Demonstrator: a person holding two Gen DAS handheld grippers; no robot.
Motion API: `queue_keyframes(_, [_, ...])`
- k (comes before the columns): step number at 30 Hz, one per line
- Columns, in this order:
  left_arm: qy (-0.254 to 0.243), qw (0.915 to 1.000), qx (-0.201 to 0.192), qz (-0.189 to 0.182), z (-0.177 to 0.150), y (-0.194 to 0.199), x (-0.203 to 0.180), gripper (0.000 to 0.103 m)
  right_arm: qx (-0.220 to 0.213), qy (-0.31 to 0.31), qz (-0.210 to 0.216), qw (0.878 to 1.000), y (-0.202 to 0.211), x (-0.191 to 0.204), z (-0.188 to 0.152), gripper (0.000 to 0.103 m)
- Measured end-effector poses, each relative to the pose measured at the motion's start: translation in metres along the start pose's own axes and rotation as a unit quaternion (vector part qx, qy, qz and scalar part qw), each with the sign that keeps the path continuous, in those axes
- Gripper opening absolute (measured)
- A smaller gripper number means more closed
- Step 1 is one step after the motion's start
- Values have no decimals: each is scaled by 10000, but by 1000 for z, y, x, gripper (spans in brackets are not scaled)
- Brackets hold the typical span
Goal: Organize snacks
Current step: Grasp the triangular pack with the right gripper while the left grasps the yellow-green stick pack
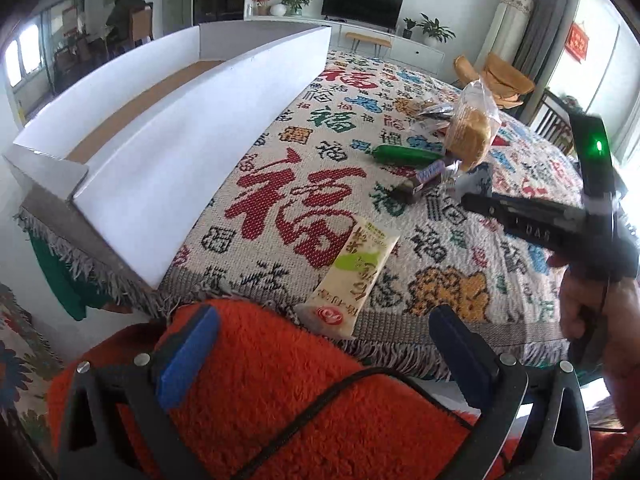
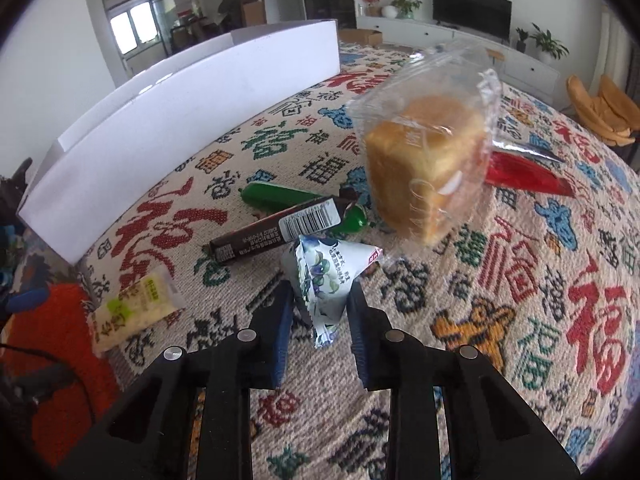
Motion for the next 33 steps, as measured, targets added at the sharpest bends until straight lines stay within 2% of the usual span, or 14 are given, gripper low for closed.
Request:
queue_keyframes(2, [-57, 9990, 157, -417, 15, -1, -5, 103, -6, -98, 18, 10000, 9, -6, -8, 27])
queue_keyframes(4, [-484, 9958, 481, -605, 27, -10, -17, 103, -16, -156, 8, 9999, 18, -11, -15, 27])
queue_keyframes(8, [-1683, 9795, 1097, -137, 35, -45, -35, 97, -118, -381, -21, 9992, 28, -23, -12, 28])
queue_keyframes(10, [-1843, 9707, 1527, -204, 26, -60, -40, 79, -186, -477, -38, 9987, 33, -27, -10, 29])
queue_keyframes(14, [-1986, 9621, 1864, -137, 14, -75, -41, 70, -325, -508, -52, 9982, 46, -31, -10, 29])
queue_keyframes(15, [-2028, 9620, 1824, -86, 14, -75, -41, 68, -340, -514, -47, 9981, 48, -31, -10, 29])
queue_keyframes(17, [-1938, 9659, 1719, 2, 17, -75, -40, 51, -314, -533, -13, 9981, 50, -32, -10, 32])
queue_keyframes(18, [-1864, 9688, 1633, 33, 20, -74, -38, 29, -271, -548, 8, 9981, 51, -34, -11, 42])
queue_keyframes(20, [-1667, 9738, 1548, 35, 24, -74, -35, 29, -200, -561, 78, 9982, 51, -35, -12, 60])
queue_keyframes(21, [-1577, 9763, 1485, -20, 26, -73, -35, 29, -187, -532, 113, 9983, 52, -35, -12, 64])
queue_keyframes(25, [-1183, 9846, 1246, -313, 28, -67, -33, 29, -70, -61, 255, 9996, 47, -29, -21, 67])
queue_keyframes(28, [-965, 9891, 1022, -439, 37, -61, -36, 29, 69, 465, 139, 9988, 28, -18, -20, 67])
queue_keyframes(31, [-775, 9914, 915, -518, 44, -56, -38, 29, 66, 547, -3, 9985, 6, -16, -14, 66])
queue_keyframes(33, [-669, 9928, 854, -517, 43, -49, -34, 29, 161, 424, -31, 9990, -7, -22, -12, 52])
Point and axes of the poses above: each gripper's, at about its wrist camera, not at the fingertips, and y roughly against the way its jaws point, x to its left, z to its top, the point moved 9 cm from there along -y, roughly the way its jaws point, and after that the axes turned 5 degrees about -y, right-handed, at the moved point
